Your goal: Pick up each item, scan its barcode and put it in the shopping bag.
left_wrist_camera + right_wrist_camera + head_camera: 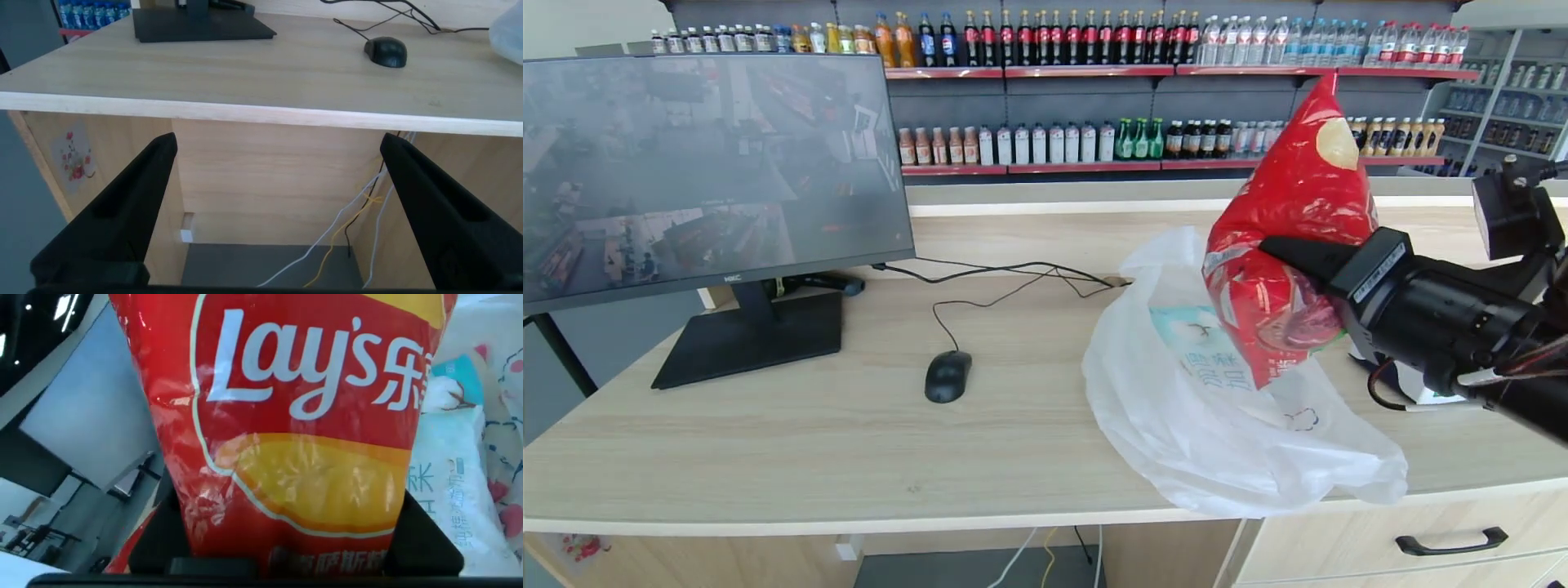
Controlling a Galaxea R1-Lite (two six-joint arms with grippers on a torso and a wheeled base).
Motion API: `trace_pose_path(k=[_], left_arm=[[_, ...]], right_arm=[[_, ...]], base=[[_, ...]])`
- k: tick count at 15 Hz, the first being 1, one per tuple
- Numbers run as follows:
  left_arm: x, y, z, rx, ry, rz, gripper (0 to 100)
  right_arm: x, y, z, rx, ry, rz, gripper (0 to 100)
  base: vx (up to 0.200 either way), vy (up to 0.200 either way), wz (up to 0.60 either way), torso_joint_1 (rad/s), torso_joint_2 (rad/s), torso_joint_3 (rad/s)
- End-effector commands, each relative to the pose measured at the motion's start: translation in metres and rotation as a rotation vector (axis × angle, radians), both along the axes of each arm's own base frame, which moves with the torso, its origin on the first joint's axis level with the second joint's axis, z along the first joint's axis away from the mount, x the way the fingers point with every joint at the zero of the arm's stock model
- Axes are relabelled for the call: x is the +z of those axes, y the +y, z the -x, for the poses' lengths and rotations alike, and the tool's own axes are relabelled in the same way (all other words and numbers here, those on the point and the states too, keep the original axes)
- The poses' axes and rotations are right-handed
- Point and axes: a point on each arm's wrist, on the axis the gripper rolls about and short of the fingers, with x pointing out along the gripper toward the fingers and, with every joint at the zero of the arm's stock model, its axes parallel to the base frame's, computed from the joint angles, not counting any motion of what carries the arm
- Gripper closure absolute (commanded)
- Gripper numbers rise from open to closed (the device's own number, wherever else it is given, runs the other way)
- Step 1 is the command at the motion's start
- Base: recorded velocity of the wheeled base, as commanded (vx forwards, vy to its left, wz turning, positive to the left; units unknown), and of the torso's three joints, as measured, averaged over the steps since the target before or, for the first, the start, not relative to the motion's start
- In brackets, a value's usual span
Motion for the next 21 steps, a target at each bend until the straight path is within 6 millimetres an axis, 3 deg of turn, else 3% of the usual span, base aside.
trace_pose_path(k=[1,4,6,8,11,14,18,21], left_arm=[[0.000,0.000,0.000,-0.001,0.000,0.000,0],[0.000,0.000,0.000,-0.001,0.000,0.000,0],[0.000,0.000,0.000,-0.001,0.000,0.000,0],[0.000,0.000,0.000,0.001,0.000,0.000,0],[0.000,0.000,0.000,-0.001,0.000,0.000,0],[0.000,0.000,0.000,-0.001,0.000,0.000,0],[0.000,0.000,0.000,-0.001,0.000,0.000,0],[0.000,0.000,0.000,-0.001,0.000,0.000,0]], right_arm=[[-0.011,-0.001,-0.021,-0.040,0.055,-0.001,100],[-0.026,-0.029,-0.045,-0.131,0.113,0.068,100],[-0.020,-0.045,-0.058,-0.105,0.069,0.123,100],[-0.009,-0.044,-0.062,-0.046,0.032,0.174,100],[-0.021,-0.043,-0.063,0.057,0.084,0.196,100],[-0.016,-0.052,-0.071,0.123,0.060,0.193,100],[-0.042,-0.055,-0.052,0.172,0.143,0.209,100],[-0.032,-0.040,-0.043,0.227,0.108,0.251,100]], base=[[0.000,0.000,0.00,0.000,0.00,0.000],[0.000,0.000,0.00,0.000,0.00,0.000],[0.000,0.000,0.00,0.000,0.00,0.000],[0.000,0.000,0.00,0.000,0.00,0.000],[0.000,0.000,0.00,0.000,0.00,0.000],[0.000,0.000,0.00,0.000,0.00,0.000],[0.000,0.000,0.00,0.000,0.00,0.000],[0.000,0.000,0.00,0.000,0.00,0.000]])
